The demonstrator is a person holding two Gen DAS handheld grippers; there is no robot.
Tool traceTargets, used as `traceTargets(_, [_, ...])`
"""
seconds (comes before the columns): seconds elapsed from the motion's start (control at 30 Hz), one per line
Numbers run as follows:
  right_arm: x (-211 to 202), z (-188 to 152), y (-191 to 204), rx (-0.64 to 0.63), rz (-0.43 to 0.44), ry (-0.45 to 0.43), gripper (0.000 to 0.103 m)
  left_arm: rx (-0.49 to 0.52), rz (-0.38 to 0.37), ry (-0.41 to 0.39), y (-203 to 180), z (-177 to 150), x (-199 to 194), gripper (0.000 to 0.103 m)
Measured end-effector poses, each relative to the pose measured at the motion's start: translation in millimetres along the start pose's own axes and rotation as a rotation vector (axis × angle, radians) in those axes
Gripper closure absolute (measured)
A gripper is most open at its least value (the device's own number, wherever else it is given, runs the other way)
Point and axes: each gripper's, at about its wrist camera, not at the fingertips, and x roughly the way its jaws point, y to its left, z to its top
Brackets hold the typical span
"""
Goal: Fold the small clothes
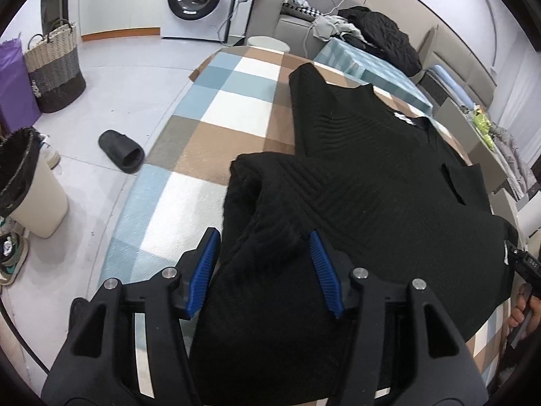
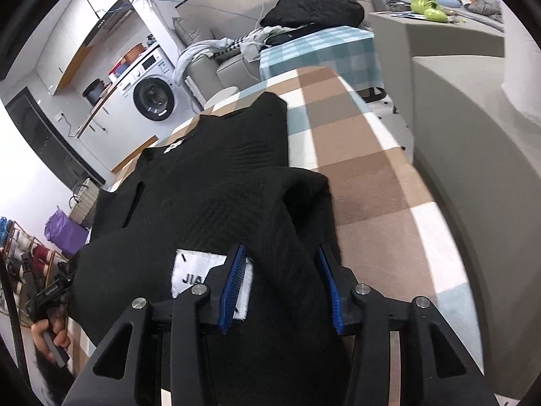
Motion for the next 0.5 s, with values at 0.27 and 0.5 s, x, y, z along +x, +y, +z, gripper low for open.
traceTargets(0.27, [8.4, 5.2, 3.8, 0.002, 0.006, -0.009, 0.059, -0.009, -0.046, -0.010, -0.3, 3.7, 3.7, 0.066])
traceTargets(0.5, [12.9, 2.6, 10.0, -0.044, -0.019, 0.000, 0.078, 0.023, -0.055, -0.017, -5.3, 1.7, 1.8, 0.087])
